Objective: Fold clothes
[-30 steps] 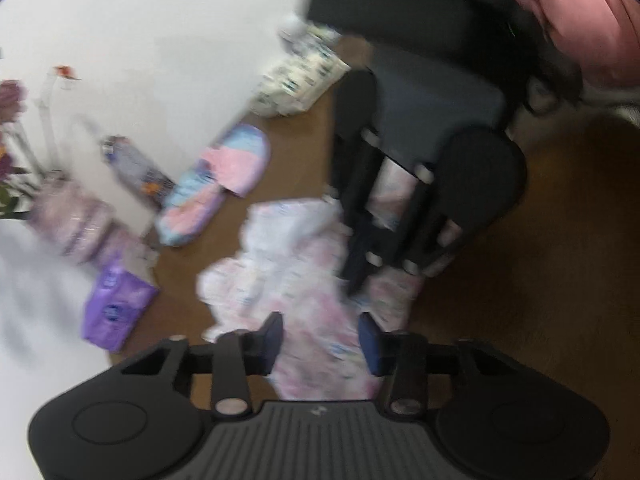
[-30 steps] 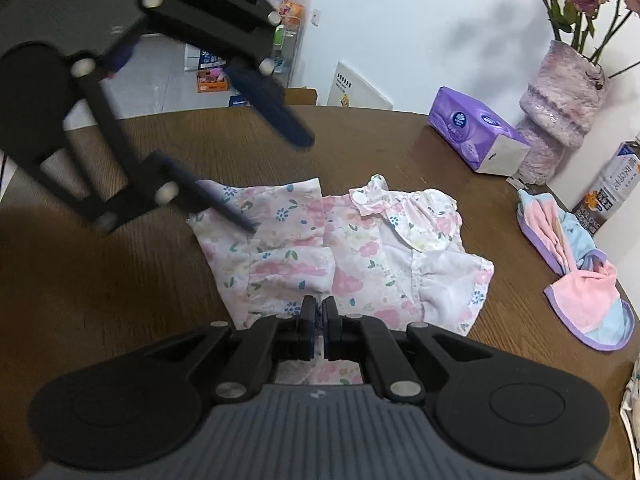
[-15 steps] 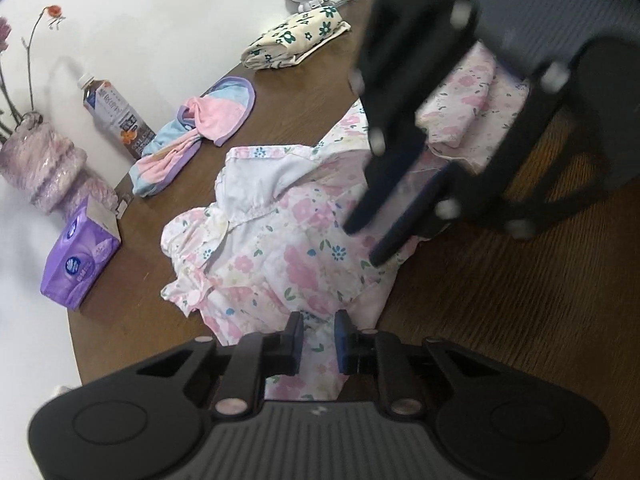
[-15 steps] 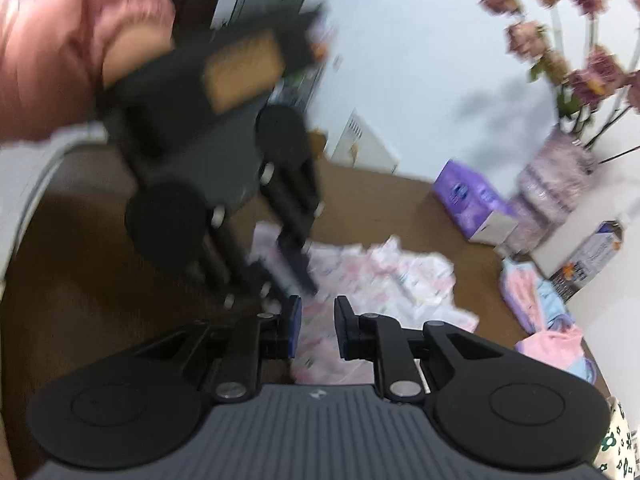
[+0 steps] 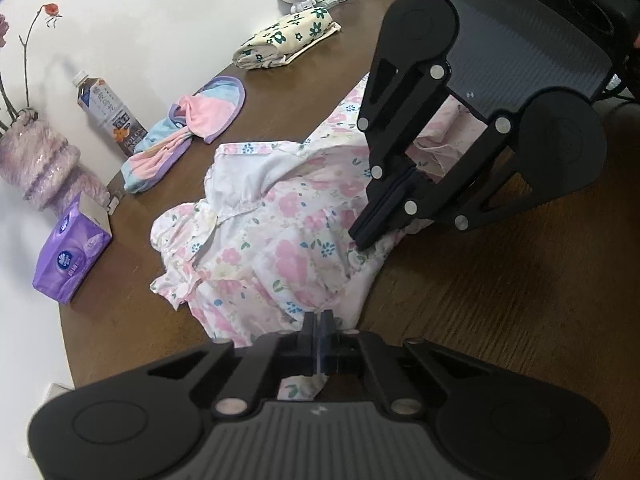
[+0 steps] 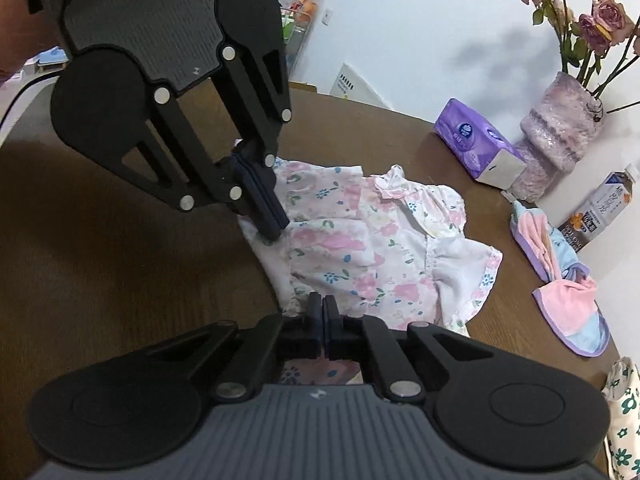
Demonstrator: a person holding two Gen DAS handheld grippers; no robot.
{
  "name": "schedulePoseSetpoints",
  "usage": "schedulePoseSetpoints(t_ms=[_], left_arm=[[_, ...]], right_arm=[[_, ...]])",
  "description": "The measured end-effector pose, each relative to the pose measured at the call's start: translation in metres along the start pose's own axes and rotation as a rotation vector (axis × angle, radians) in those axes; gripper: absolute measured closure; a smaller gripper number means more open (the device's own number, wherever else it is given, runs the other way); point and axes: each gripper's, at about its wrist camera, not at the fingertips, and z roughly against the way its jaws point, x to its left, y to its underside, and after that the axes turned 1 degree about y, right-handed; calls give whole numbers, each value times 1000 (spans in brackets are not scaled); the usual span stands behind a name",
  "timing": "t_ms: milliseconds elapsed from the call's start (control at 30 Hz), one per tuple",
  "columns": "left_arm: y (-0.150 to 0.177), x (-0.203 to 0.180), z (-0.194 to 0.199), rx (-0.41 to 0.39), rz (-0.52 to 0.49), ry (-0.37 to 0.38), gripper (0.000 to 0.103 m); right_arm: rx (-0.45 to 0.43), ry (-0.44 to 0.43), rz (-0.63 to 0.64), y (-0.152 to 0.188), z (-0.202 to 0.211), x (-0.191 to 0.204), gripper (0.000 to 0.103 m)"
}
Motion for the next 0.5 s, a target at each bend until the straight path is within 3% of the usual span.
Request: schedulePoseSetpoints(t_ms=[133, 233, 400, 433, 500], left_arm=[[-1, -2, 2, 2, -5, -8, 103], [-3, -1, 5, -21, 15, -51, 82], [-9, -7, 17, -77, 5, -24, 80], [-11, -9, 16, -78, -3, -18, 79], [-15, -12, 10, -74, -4, -10, 78]], right_arm=[[0, -13, -10, 0, 2, -1, 100], [-12, -12, -29, 0, 6, -2, 99], [-80, 21, -95, 7, 36, -10, 92], [-82, 24, -97, 10, 47, -10, 90], [-55, 48, -85, 23, 65, -10, 69]])
